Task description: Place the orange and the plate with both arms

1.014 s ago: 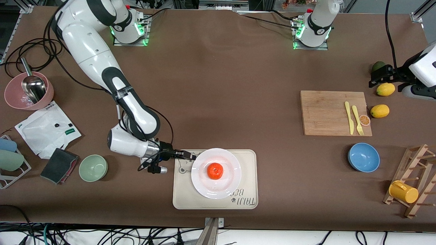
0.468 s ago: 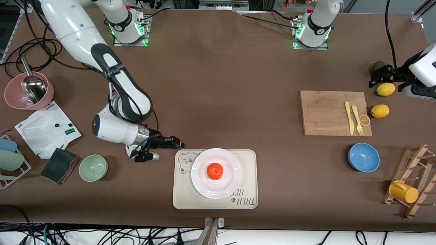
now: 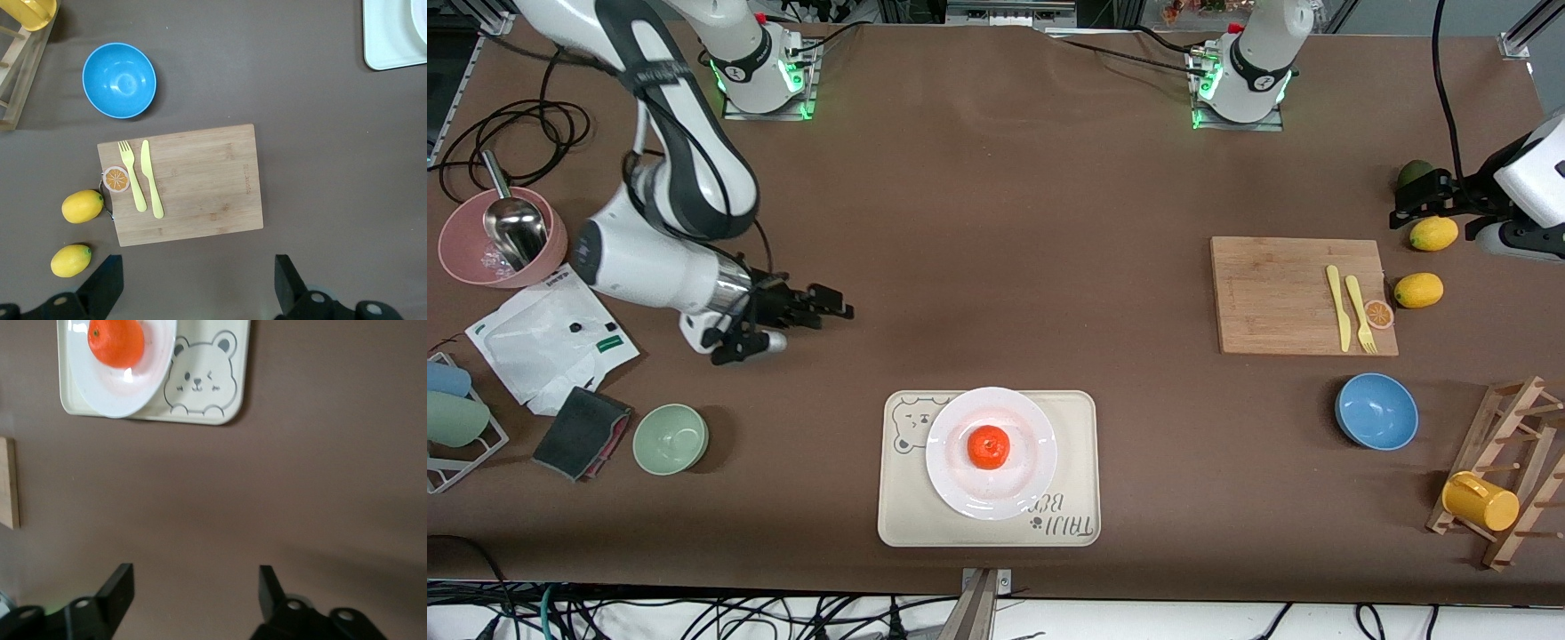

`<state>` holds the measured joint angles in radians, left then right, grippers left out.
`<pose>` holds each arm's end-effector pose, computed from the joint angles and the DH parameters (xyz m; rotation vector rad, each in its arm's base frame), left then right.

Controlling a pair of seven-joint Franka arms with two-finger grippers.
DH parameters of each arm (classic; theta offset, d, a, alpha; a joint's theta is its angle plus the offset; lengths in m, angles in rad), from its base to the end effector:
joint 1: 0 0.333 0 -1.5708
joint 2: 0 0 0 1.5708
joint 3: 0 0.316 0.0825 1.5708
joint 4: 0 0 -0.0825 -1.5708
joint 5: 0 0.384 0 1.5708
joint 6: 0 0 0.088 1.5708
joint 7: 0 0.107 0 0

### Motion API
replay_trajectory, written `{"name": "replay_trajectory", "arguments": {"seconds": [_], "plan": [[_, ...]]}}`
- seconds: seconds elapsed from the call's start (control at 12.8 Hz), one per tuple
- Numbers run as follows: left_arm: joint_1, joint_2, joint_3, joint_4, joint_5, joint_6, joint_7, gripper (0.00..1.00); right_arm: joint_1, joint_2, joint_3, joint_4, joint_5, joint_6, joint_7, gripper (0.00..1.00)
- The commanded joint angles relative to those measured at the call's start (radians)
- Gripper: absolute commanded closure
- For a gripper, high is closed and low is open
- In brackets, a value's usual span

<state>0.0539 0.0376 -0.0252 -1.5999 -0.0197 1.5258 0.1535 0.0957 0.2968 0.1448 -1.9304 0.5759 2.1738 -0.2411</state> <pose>0.5583 0.0141 0.5863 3.1002 -0.1934 -0.1700 0.5903 0.1621 0.3381 -2.6296 -0.1710 0.0731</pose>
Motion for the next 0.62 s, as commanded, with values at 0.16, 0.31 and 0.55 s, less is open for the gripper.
{"name": "replay_trajectory", "arguments": {"seconds": [0.16, 0.31, 0.55], "plan": [[0.004, -0.007, -0.007, -0.003, 0.023, -0.004, -0.006, 0.00, -0.001, -0.180, -0.083, -0.048, -0.224, -0.161, 0.022, 0.00], [0.004, -0.007, -0.007, -0.003, 0.023, -0.004, -0.006, 0.00, -0.002, -0.250, -0.102, -0.044, -0.338, -0.230, 0.046, 0.00], [0.004, -0.007, -0.007, -0.002, 0.023, -0.004, -0.006, 0.00, -0.002, -0.294, -0.102, 0.037, -0.461, -0.354, 0.117, 0.00]]}}
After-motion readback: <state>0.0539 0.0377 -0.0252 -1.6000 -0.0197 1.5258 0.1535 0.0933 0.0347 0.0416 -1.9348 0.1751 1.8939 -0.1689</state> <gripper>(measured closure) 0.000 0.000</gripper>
